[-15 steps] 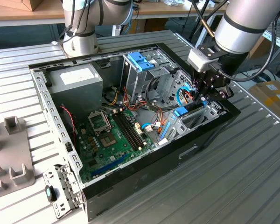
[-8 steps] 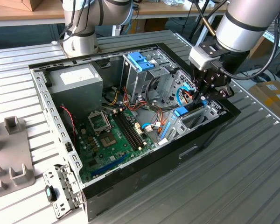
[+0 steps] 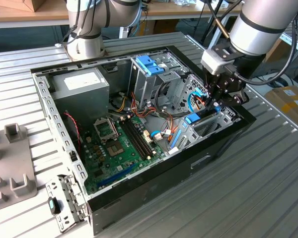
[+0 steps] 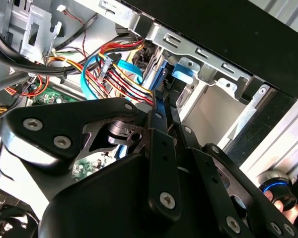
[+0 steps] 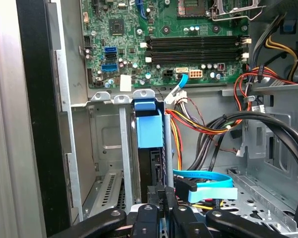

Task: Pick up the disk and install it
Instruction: 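Insert the first disk wire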

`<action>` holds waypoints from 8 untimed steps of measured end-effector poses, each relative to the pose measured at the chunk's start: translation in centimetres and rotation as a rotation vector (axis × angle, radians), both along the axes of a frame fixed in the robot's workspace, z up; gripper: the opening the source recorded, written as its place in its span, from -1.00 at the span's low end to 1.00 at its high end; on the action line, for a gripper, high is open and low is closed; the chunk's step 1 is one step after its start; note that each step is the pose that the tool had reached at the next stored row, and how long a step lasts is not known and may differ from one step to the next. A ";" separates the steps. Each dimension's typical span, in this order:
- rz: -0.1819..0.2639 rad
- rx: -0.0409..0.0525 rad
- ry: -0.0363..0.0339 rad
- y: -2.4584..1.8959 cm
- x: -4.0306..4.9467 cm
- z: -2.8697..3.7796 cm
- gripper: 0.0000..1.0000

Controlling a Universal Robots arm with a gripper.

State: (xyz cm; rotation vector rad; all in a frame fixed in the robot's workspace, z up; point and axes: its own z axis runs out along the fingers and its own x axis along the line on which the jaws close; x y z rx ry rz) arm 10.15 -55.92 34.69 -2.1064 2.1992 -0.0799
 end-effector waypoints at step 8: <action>0.003 -0.0003 0.0002 0.08 0.11 -0.07 -0.66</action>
